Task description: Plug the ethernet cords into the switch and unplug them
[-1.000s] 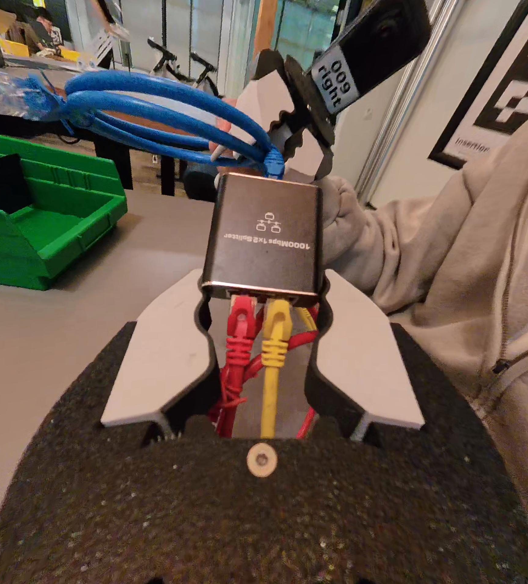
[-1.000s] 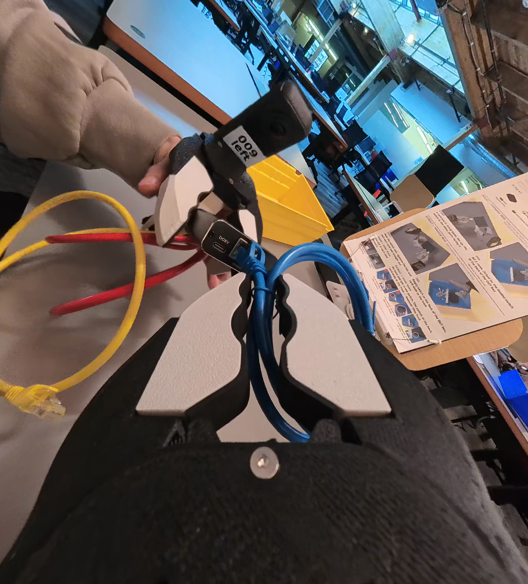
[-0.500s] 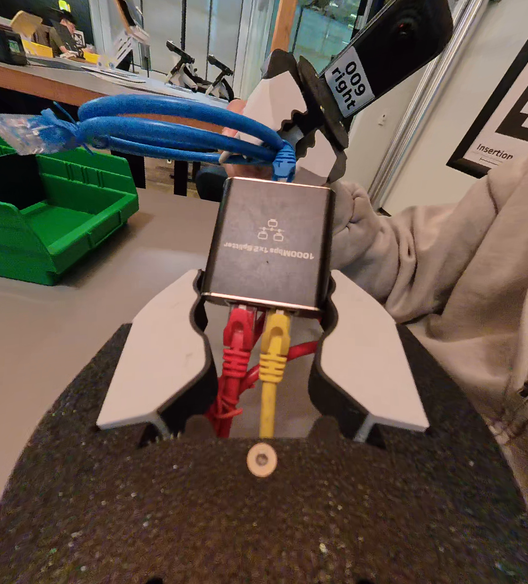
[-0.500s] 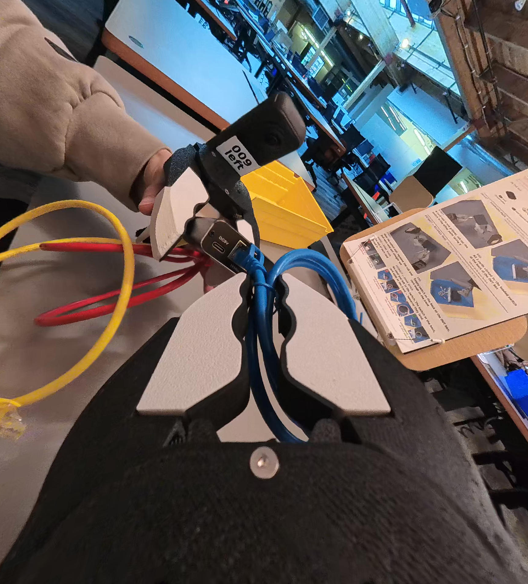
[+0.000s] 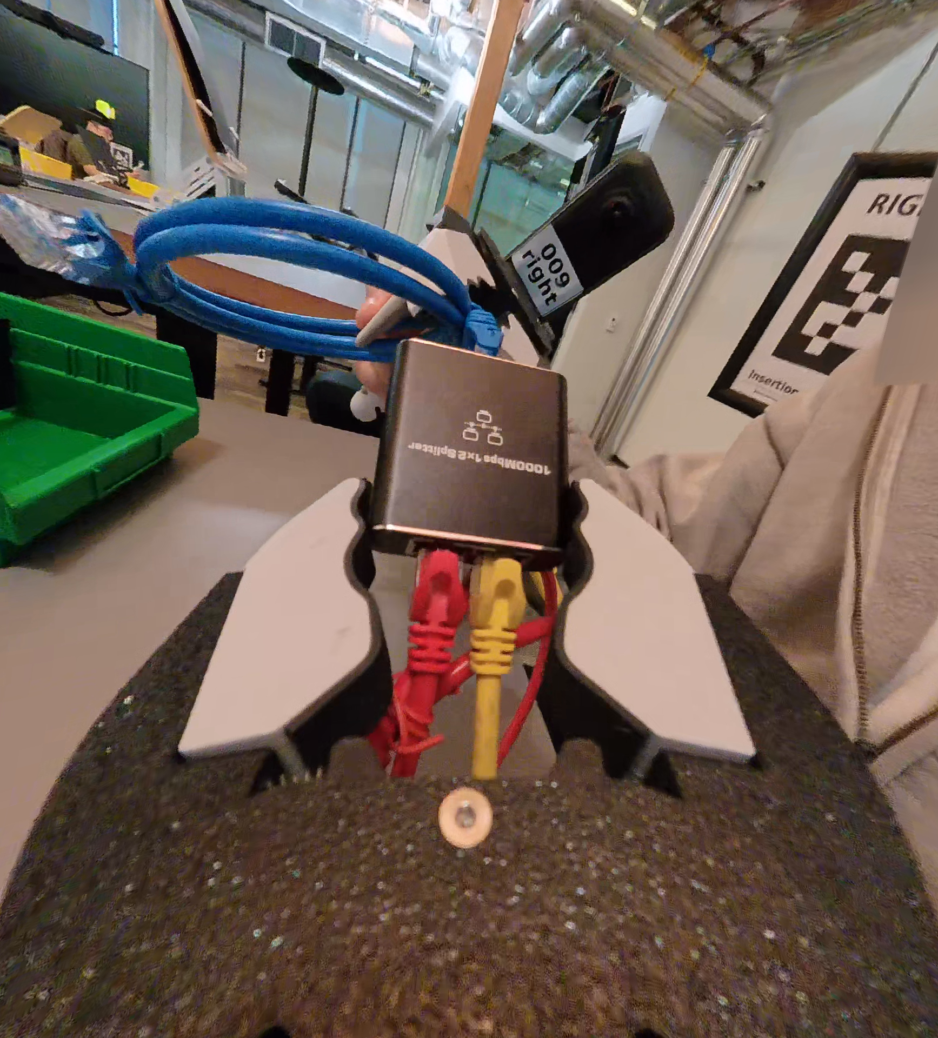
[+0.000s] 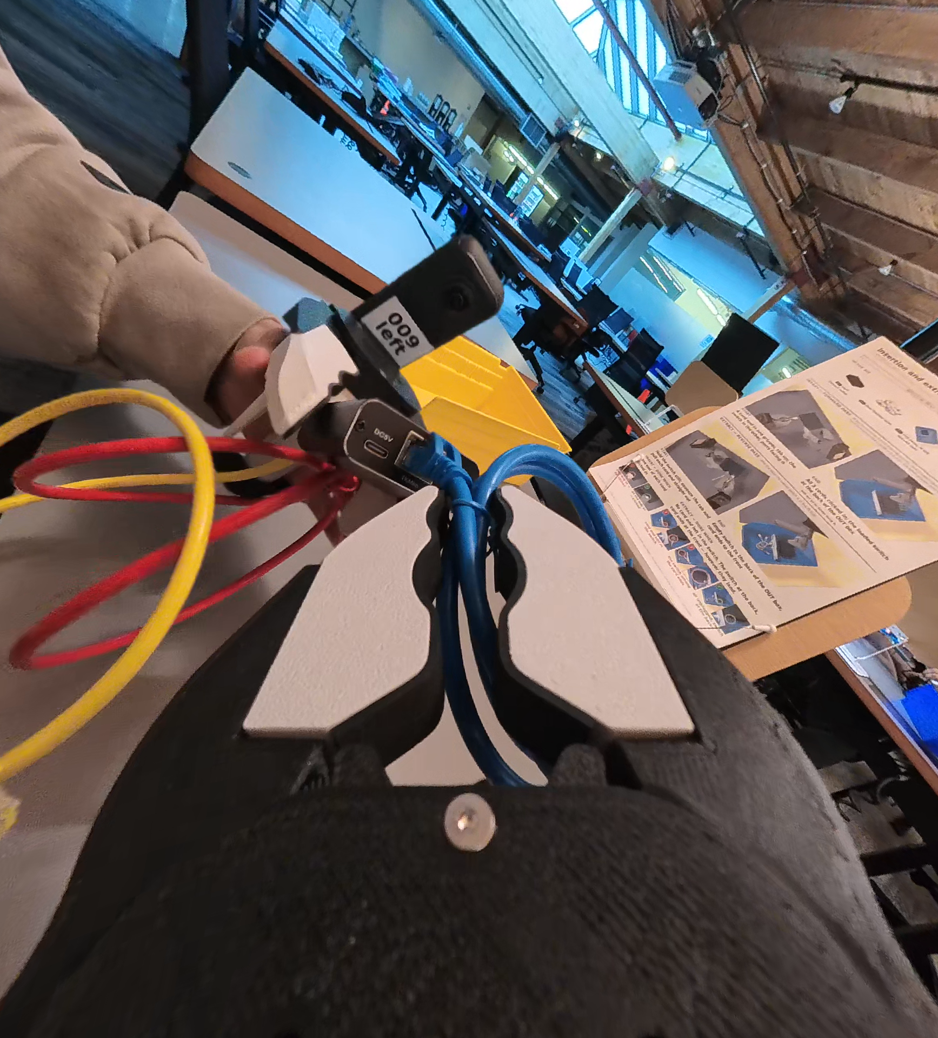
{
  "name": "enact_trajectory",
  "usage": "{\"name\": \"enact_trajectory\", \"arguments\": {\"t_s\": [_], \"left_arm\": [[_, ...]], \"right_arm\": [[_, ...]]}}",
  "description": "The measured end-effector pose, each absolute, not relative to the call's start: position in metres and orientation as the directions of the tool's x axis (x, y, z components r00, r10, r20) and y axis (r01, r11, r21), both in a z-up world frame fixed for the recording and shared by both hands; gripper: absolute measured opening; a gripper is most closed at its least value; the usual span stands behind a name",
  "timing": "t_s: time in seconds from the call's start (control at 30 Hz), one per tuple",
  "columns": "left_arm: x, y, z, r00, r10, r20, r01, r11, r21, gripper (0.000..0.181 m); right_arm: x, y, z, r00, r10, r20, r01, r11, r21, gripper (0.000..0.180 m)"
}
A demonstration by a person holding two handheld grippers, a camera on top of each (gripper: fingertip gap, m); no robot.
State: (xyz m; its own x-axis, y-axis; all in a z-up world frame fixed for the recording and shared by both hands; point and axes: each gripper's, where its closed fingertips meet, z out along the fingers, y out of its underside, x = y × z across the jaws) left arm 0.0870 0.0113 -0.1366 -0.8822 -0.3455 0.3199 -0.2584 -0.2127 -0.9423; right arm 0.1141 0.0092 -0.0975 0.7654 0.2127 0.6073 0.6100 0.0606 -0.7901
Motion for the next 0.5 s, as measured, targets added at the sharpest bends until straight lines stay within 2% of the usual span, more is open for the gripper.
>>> {"name": "enact_trajectory", "arguments": {"t_s": [0.2,0.37,0.5], "left_arm": [[0.100,0.015,-0.144,-0.827,-0.557,0.081,-0.081,-0.024,-0.996,0.065],[0.117,0.025,-0.142,-0.675,-0.719,-0.163,0.099,0.130,-0.986,0.065],[0.114,0.025,-0.143,-0.731,-0.680,-0.055,0.025,0.054,-0.998,0.071]], "right_arm": [[0.122,0.009,-0.103,0.783,0.203,0.588,0.595,0.032,-0.803,0.014],[0.126,0.018,-0.109,0.788,0.180,0.589,0.601,-0.018,-0.799,0.014],[0.124,0.017,-0.102,0.790,0.162,0.591,0.594,0.035,-0.804,0.014]]}}
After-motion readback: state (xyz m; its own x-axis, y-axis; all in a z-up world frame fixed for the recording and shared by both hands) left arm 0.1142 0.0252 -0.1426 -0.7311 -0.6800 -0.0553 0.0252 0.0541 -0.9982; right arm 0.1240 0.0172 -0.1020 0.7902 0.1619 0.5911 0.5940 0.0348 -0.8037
